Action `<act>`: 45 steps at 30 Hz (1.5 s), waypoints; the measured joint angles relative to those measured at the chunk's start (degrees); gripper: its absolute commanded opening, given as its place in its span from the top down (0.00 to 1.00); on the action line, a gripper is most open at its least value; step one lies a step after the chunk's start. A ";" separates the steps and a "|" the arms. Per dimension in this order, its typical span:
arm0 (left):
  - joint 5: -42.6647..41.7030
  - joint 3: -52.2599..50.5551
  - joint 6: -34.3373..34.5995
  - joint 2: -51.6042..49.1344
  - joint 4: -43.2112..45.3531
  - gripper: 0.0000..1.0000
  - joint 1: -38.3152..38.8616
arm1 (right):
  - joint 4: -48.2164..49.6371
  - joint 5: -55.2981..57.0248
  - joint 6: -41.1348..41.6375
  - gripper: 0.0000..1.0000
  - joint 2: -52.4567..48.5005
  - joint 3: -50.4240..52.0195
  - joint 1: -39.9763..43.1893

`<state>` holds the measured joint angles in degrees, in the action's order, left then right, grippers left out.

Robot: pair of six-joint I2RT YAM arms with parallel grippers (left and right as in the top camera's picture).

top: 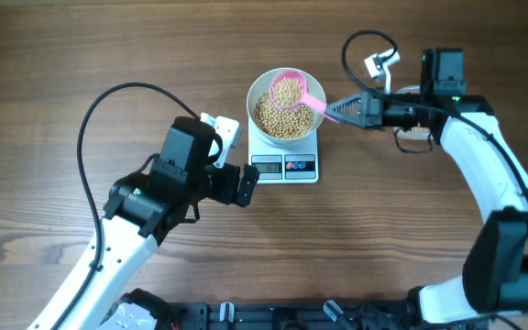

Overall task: Scoop item into bowl and weigh 150g on scale
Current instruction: 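Carry the filled scoop left and hold it above the bowl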

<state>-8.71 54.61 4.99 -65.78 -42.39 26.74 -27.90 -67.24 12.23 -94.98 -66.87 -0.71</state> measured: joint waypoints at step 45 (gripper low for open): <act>0.00 0.00 0.00 0.00 0.00 0.00 0.00 | 5.66 25.99 -2.95 0.96 7.02 0.00 -6.88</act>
<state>-8.71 54.61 4.99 -65.78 -42.39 26.74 -22.24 -41.25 9.28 -87.96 -66.87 -7.60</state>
